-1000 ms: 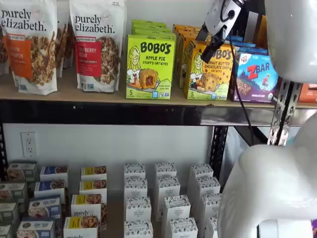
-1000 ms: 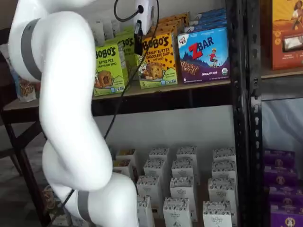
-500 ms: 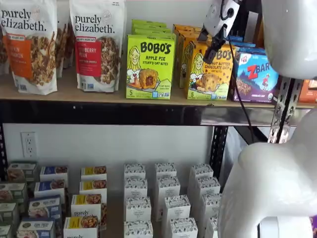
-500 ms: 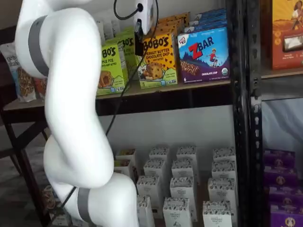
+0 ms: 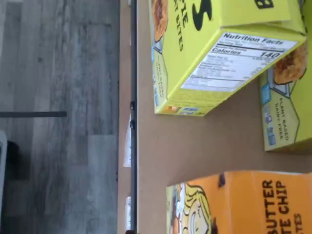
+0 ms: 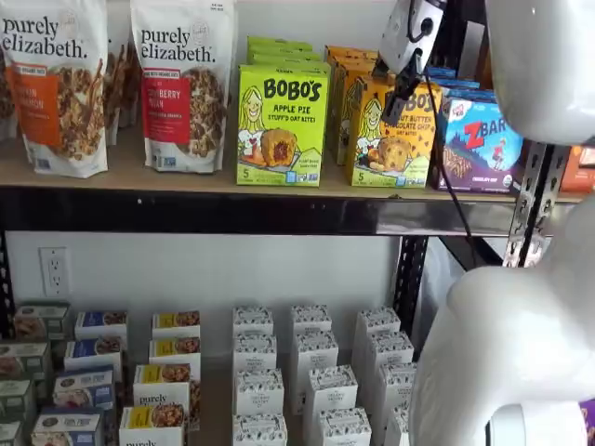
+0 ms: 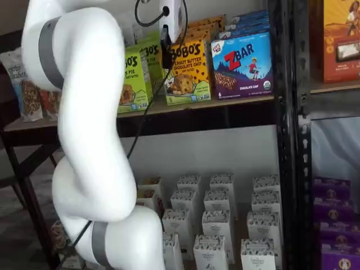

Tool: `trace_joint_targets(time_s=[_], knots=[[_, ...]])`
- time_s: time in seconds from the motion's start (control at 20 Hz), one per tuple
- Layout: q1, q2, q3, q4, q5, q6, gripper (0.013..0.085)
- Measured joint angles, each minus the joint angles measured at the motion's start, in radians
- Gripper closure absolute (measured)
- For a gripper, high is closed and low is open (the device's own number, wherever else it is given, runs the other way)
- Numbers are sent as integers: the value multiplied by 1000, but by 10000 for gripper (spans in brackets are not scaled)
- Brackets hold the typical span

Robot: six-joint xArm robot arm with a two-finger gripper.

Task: Pick up the orange box on the top shelf, the fifth box from the left

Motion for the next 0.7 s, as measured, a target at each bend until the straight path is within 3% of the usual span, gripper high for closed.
trace_joint_targets(time_s=[0.4,0.7], knots=[[17,36,-49,-20,43,18,130],[35,58,-80,-69,62,30,130]])
